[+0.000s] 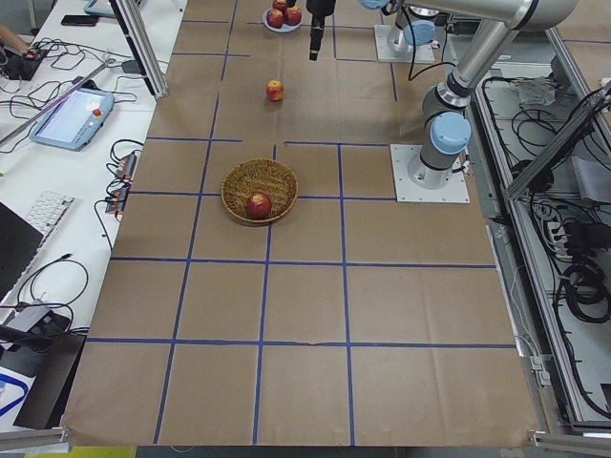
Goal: Transfer apple from basket to plate
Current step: 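Move the right gripper over the apple at the table center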
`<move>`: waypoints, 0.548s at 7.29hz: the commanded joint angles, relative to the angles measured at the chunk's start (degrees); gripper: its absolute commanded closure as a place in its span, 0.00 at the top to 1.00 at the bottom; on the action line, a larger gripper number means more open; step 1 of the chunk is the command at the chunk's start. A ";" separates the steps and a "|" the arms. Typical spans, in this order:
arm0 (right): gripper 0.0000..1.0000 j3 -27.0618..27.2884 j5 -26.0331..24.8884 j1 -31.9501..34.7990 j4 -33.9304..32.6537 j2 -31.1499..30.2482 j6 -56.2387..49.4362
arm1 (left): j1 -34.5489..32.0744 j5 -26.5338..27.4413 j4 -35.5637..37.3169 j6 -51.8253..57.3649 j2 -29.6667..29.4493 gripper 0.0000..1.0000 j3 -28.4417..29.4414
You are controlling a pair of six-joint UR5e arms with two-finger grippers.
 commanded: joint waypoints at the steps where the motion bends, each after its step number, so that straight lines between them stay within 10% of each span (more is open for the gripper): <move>1: 1.00 -0.61 -0.02 3.40 -3.27 2.33 5.42 | 2.77 -0.48 -1.85 3.43 0.96 0.99 -4.59; 4: 1.00 -7.27 -0.72 14.72 -6.27 12.50 19.90 | 6.90 -3.62 -1.23 3.09 0.79 0.99 -6.81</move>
